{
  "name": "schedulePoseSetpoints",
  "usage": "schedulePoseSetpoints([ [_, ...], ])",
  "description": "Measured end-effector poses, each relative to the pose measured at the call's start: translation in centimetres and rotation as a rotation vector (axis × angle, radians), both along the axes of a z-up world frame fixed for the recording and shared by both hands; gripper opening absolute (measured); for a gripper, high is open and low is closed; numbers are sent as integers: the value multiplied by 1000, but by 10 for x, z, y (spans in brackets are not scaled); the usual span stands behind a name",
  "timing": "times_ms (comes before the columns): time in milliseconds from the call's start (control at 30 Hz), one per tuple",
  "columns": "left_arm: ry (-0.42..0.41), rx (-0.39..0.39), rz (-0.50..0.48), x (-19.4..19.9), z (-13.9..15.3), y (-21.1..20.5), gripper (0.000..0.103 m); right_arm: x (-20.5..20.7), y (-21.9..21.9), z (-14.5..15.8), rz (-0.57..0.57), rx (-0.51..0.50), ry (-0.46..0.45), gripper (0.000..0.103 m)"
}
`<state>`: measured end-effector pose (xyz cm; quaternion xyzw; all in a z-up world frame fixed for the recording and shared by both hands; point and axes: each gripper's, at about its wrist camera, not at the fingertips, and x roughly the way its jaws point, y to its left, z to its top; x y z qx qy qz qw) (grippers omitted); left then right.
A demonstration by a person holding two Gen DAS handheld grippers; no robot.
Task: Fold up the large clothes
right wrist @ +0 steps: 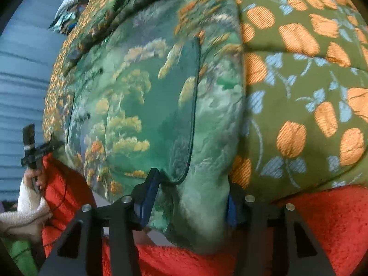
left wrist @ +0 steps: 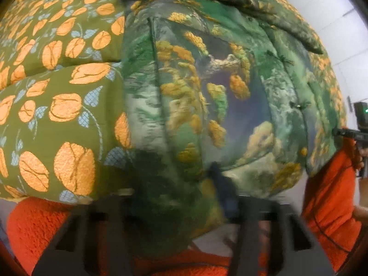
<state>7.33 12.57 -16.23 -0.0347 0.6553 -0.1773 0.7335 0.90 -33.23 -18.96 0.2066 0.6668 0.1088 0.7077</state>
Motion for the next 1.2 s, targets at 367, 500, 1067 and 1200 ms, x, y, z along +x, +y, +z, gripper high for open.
schedulePoseSetpoints([
  [367,-39,-366,128,1,67,37,22,-7,-24,55,-56,203,-81,16],
  [500,-126,-444,125,47,115,41,22,17,-52,97,-156,410,-248,15],
  [1067,-314,-219,235,331,136,-24,97,295,-133,88,-595,340,-495,99],
  [1200,-275,-311,284,326,127,2,99,291,-123,88,-463,190,-499,99],
])
